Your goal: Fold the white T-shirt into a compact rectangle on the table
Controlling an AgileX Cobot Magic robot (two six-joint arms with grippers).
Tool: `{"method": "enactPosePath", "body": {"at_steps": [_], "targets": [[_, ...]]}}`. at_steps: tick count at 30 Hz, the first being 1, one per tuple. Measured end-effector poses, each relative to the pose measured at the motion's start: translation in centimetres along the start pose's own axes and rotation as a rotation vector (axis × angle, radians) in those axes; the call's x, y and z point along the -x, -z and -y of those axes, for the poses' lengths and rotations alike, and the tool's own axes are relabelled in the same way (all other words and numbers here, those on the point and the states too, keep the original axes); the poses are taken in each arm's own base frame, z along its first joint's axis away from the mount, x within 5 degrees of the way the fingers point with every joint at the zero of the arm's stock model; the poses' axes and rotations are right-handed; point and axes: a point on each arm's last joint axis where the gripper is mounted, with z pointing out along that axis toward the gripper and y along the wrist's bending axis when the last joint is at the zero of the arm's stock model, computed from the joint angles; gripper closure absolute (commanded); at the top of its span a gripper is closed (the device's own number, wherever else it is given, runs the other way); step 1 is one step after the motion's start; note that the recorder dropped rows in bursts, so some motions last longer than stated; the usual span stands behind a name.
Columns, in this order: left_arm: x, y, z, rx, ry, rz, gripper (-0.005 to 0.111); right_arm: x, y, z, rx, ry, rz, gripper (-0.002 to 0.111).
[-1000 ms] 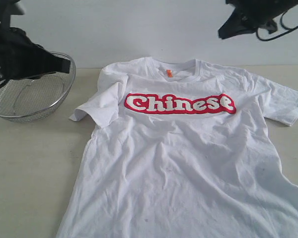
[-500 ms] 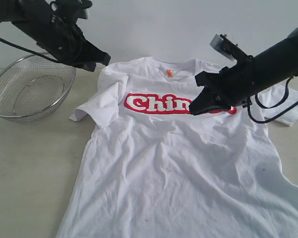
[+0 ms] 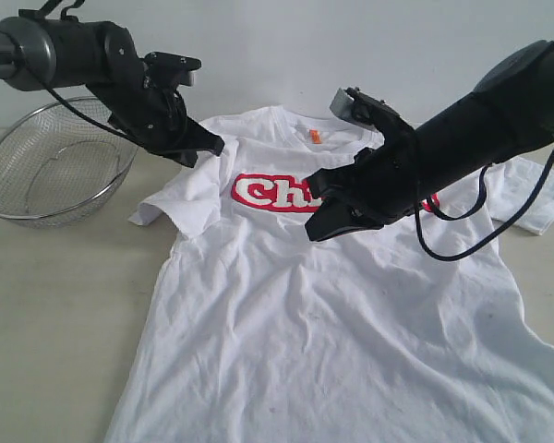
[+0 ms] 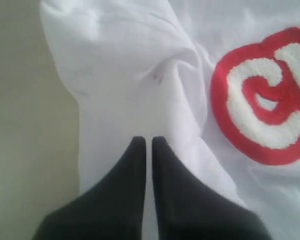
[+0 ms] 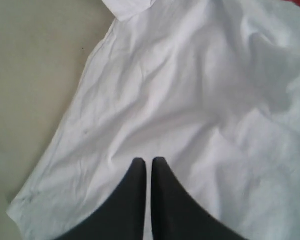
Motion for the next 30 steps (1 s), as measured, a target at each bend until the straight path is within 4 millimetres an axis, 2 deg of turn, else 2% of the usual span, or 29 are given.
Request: {"method": "enactPosePath", "body": {"at_steps": [11, 14, 22, 30], "targets": [[0.2, -3.9, -1.8, 0.082, -0.106, -0.108, 0.102, 0.0, 0.0, 0.0, -0.004, 0.012, -0.002, 0.108], [0.0, -4.3, -2.0, 0.116, -0.147, -0.129, 0.102, 0.0, 0.0, 0.1, -0.011, 0.022, 0.002, 0.108], [0.2, -4.5, -0.4, 0.115, -0.19, -0.13, 0.102, 0.1, 0.0, 0.2, -0.022, 0.028, 0.011, 0.108], [-0.1, -5.4, -0.5, 0.126, -0.206, -0.138, 0.102, 0.1, 0.0, 0.2, -0.022, 0.03, 0.011, 0.108]]}}
